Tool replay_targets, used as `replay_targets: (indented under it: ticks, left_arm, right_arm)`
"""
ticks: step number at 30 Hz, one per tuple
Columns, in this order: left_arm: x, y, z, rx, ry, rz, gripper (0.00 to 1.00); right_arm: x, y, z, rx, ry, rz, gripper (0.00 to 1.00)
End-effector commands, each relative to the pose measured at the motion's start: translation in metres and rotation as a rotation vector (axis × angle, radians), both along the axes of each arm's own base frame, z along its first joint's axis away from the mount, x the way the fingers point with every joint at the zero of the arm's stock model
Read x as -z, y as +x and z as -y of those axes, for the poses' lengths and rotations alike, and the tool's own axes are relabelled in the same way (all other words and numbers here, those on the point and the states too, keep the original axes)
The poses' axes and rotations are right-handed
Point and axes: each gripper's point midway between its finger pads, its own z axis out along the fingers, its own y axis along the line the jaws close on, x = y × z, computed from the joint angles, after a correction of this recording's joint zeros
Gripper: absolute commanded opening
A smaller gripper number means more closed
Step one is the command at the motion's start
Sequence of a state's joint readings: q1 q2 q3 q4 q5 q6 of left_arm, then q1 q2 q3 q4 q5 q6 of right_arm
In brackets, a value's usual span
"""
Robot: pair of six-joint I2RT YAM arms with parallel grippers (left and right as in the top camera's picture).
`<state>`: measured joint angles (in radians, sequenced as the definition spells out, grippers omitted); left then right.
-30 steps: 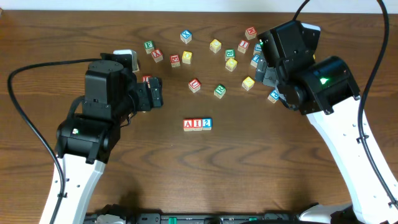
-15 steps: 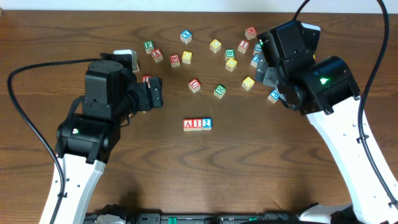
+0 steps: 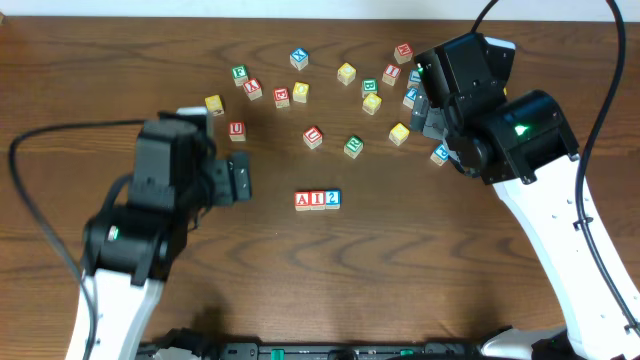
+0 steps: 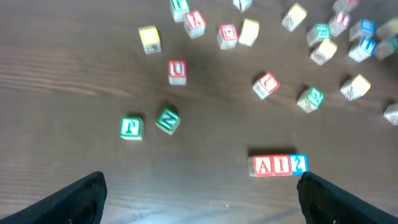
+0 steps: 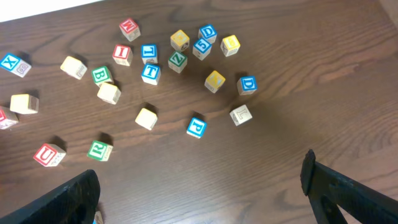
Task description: Spell out AI2
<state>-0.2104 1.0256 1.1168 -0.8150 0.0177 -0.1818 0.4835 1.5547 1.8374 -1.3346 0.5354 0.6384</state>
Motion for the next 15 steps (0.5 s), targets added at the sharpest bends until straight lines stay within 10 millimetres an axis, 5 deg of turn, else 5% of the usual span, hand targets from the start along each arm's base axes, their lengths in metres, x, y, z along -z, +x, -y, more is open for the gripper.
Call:
replay_targets:
  ticks: [1, 15]
  left_arm:
    - [-0.003, -0.016, -0.011, -0.02, 0.035, 0.09, 0.96]
    - [-0.023, -0.055, -0.016, -0.034, -0.131, 0.78, 0.96]
  right_arm:
    - [-0.012, 0.0, 0.009, 0.016, -0.011, 0.032, 0.99]
    - [-0.012, 0.0, 0.009, 0.015, -0.011, 0.032, 0.99]
